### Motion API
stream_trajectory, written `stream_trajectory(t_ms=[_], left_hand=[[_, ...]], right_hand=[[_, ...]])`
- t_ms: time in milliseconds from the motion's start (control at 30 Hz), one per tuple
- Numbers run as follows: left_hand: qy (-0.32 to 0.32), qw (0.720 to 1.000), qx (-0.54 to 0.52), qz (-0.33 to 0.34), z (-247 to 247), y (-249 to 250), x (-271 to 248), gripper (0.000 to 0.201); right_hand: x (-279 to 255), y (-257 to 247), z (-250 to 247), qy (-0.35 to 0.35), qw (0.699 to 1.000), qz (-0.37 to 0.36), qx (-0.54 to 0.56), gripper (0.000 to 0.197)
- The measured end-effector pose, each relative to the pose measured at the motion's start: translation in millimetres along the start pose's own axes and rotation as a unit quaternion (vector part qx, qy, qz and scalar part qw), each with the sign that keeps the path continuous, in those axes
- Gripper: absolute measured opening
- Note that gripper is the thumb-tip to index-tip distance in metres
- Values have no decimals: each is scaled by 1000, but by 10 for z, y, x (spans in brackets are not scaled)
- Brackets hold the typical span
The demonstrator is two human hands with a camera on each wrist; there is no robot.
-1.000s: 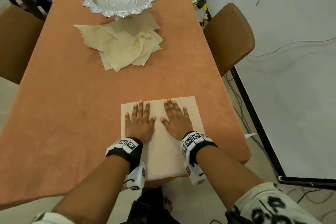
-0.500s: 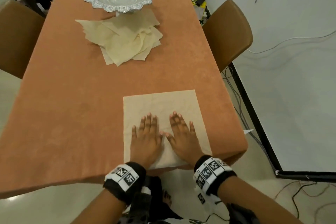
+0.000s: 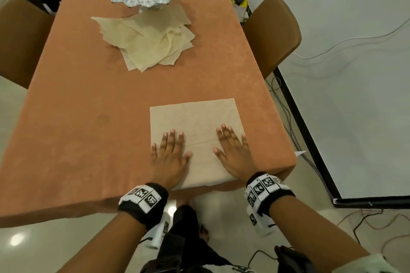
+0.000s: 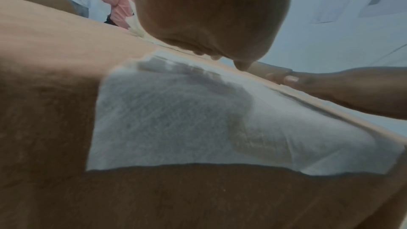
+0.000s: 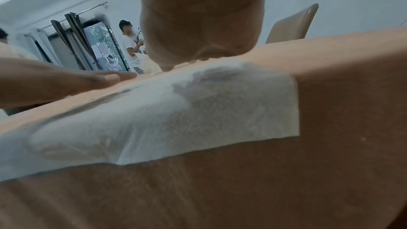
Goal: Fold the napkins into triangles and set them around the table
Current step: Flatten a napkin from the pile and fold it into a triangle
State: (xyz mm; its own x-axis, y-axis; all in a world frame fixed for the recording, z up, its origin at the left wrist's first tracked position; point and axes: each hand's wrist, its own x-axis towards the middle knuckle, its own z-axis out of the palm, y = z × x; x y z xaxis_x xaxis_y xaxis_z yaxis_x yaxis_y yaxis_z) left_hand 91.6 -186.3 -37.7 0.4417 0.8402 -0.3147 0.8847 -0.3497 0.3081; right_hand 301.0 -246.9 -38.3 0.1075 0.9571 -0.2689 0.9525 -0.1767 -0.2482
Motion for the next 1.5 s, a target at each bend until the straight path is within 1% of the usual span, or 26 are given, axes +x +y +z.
stream_trajectory(t_ms=[33, 100, 167, 267, 367, 400, 467, 533, 600, 667, 767, 800, 867, 933, 1000, 1033, 1133, 1200, 1267, 1333, 1400, 1467, 1500], left_hand=[[-17, 1000, -6, -7, 16, -11, 62, 69], [-27, 1000, -3, -10, 27, -95, 187, 71], [-30, 999, 11, 1, -1, -177, 310, 71], [-41, 999, 15, 5, -78, -230, 486, 67], [-44, 999, 19, 1, -160, -252, 592, 72], [-36, 999, 15, 2, -178, -245, 584, 76], [-2, 1000, 6, 15, -175, -179, 469, 83], [29, 999, 10, 33, -65, -45, 234, 81], [23, 999, 13, 33, 131, 65, 8, 76], [18, 1000, 15, 12, 290, 70, -109, 74], [28, 999, 22, -11, 290, -115, -173, 73], [31, 999, 19, -15, 248, -199, -193, 74], [28, 999, 10, -37, 151, -374, -227, 76], [8, 996, 3, -86, 6, -539, -222, 77], [2, 992, -9, -124, -212, -633, -107, 76], [15, 992, -14, -124, -340, -650, 8, 74], [77, 995, 5, -69, -729, -613, 584, 65], [89, 995, 25, -28, -952, -561, 1019, 60], [86, 996, 29, 2, -1119, -528, 1371, 56], [60, 997, 30, 34, -1198, -508, 1640, 54], [13, 996, 34, 82, -1210, -462, 1849, 55], [-24, 991, 46, 121, -1198, -391, 2006, 56], [-34, 989, 58, 130, -1190, -349, 2056, 56]], right_hand=[[59, -19, 12, -14, 1000, 0, 0, 73], [159, -2, 10, -26, 1000, 8, -7, 65], [257, 18, -15, -25, 1000, 4, -13, 65], [418, 17, -67, -30, 999, -8, -12, 65], [516, -22, -141, -38, 999, 4, -15, 65], [504, -51, -146, -26, 999, 10, -17, 65], [397, -159, -99, 25, 1000, 7, -10, 66], [211, -312, 48, 57, 998, -19, 5, 72], [29, -415, 274, 60, 998, -35, 6, 70], [-56, -396, 398, 57, 998, -11, 8, 65], [-96, -230, 324, 60, 998, 22, 8, 66], [-107, -145, 290, 60, 998, 27, -4, 68], [-123, 52, 221, 38, 998, 50, -5, 71], [-103, 234, 114, 29, 995, 99, -14, 75], [28, 342, -62, 31, 989, 140, -23, 71], [146, 350, -187, 37, 989, 140, -22, 67], [659, 246, -578, 72, 994, 80, -27, 57], [1059, 161, -792, 71, 996, 39, -28, 52], [1435, 116, -911, 63, 997, 13, -36, 48], [1747, 80, -972, 34, 999, -14, -35, 46], [1981, 23, -1003, -23, 998, -54, -3, 43], [2130, -50, -1023, -66, 993, -90, 35, 41], [2183, -78, -1032, -75, 991, -101, 41, 40]])
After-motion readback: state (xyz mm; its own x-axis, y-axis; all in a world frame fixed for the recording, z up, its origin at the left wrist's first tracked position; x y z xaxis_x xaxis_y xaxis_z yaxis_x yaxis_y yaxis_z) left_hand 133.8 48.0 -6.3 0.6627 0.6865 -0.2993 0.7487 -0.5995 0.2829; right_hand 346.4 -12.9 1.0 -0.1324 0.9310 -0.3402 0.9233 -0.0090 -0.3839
